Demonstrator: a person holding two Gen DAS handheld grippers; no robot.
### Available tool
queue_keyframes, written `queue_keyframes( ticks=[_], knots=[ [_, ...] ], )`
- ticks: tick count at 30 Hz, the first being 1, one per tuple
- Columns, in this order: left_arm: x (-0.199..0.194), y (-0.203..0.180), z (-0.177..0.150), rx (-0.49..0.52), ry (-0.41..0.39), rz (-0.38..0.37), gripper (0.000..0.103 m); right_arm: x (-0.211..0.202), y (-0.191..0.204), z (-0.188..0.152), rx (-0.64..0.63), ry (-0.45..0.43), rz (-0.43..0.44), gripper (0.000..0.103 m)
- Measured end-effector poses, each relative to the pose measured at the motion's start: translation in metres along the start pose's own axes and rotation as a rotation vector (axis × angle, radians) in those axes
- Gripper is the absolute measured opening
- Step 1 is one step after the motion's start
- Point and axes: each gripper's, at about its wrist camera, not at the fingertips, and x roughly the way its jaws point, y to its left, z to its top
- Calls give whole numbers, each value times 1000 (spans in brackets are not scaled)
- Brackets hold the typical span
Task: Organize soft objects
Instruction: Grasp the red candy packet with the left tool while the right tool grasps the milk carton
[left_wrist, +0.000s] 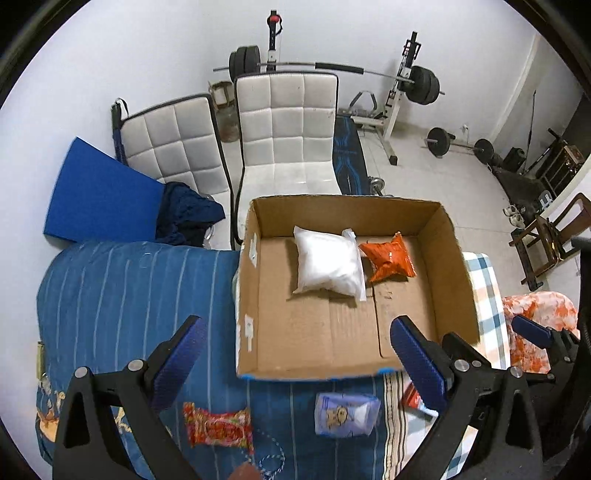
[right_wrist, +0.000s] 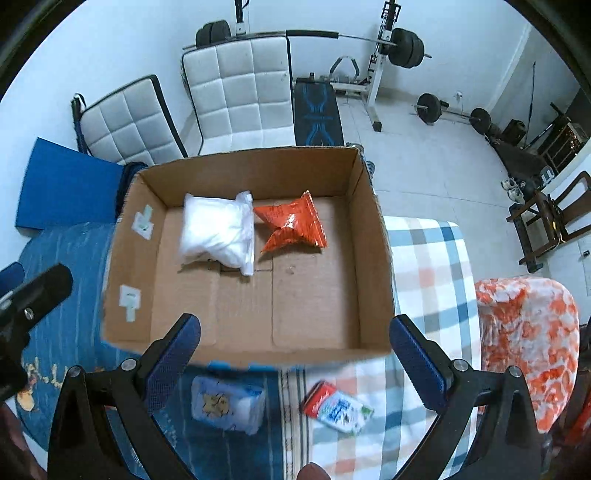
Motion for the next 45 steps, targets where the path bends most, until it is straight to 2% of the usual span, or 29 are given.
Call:
queue_keyframes(
  ticks=[13, 18, 23, 29, 32, 35, 37, 39, 41, 45],
  knots=[
    [-85, -12, -43, -12, -96, 22, 102, -110, -12, -52, -15, -99, 64, 103],
    [-101, -6, -56, -32, -99, 42, 102, -121, -29, -64, -32, -82, 95, 103],
    [-84, 22, -87, -65, -50, 134, 102, -73, -56, -82, -102, 41, 74, 103],
    [-17, 68, -143, -162, 151, 196, 102, 45, -72, -112, -217, 280, 39, 103],
    [17, 84, -170, -200, 242, 220, 102, 95, -73, -126, -246, 363, 5, 103],
    [47, 93, -195, -215, 326, 240, 102, 138, -72, -140, -247, 433, 9, 102],
    [59, 98, -207, -227, 364, 238, 102, 156, -70, -148, -252, 463, 4, 95],
    [72, 104, -221, -259, 406, 220, 102, 171, -68, -156, -254, 500, -10, 78],
    [78, 110, -229, -283, 428, 211, 102, 177, -69, -161, -257, 498, -59, 69],
    [91, 120, -226, -322, 445, 214, 102, 175, -89, -164, -91, 529, -21, 62]
  ],
)
